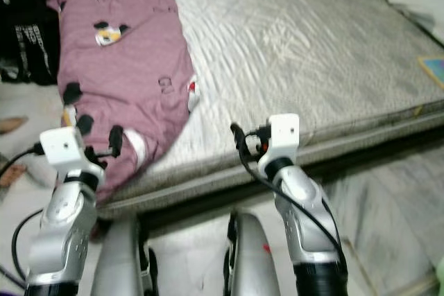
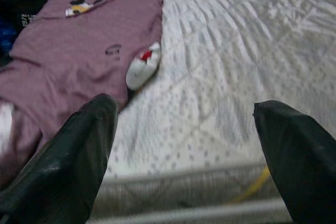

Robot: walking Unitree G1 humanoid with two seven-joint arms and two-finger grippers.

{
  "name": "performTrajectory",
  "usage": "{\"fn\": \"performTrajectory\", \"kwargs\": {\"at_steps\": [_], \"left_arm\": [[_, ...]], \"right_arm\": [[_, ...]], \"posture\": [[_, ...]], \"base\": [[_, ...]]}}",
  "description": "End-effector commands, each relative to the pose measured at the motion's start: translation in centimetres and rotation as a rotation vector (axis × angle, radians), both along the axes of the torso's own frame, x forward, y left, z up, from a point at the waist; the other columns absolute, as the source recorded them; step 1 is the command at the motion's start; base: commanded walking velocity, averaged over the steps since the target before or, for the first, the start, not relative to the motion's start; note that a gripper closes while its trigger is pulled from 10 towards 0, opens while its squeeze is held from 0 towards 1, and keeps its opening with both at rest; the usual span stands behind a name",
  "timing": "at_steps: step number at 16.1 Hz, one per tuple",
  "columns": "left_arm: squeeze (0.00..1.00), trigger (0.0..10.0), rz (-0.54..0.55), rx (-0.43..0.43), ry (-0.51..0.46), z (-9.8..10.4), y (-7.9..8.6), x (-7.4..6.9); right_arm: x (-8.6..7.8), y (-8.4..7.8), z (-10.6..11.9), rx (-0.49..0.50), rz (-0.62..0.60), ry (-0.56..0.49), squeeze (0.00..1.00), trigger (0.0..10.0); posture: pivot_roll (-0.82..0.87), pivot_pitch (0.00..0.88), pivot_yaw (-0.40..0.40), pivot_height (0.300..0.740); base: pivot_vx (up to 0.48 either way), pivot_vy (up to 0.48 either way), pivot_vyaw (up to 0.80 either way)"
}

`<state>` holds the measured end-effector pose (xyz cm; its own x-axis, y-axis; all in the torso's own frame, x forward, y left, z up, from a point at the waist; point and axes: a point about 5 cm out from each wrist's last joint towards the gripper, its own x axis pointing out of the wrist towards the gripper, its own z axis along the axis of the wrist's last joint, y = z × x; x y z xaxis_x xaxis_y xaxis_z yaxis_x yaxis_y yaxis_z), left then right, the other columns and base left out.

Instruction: Clean up the room

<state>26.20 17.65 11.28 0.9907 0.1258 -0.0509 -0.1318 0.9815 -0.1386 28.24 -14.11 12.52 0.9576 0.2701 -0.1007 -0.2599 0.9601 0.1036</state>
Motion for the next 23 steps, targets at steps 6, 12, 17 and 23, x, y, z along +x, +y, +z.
{"fn": "performTrajectory", "kwargs": {"at_steps": [6,12,17,23], "left_arm": [[0.0,10.0,0.051,-0.004,-0.002,0.0,0.8,0.2],[0.0,10.0,0.074,-0.01,-0.012,0.1,1.1,0.7],[0.0,10.0,0.054,-0.027,-0.01,-0.3,0.6,1.0],[0.0,10.0,0.065,-0.075,0.017,-0.9,0.0,1.2]], "right_arm": [[-0.1,-0.2,-0.3,0.002,0.0,0.019,0.0,10.0],[-0.1,0.0,-0.3,-0.008,0.015,0.017,0.0,10.0],[-0.1,-0.1,-0.2,-0.007,0.017,0.016,0.0,10.0],[-0.1,-0.2,-0.2,-0.008,0.018,0.021,0.0,10.0]], "posture": [[-0.13,0.181,-0.05,0.547],[-0.14,0.172,-0.049,0.547],[-0.14,0.172,-0.052,0.547],[-0.15,0.191,-0.054,0.547]], "base": [[0.0,0.0,0.0],[0.0,0.0,0.07],[0.292,0.0,0.11],[0.184,0.0,0.0]]}}
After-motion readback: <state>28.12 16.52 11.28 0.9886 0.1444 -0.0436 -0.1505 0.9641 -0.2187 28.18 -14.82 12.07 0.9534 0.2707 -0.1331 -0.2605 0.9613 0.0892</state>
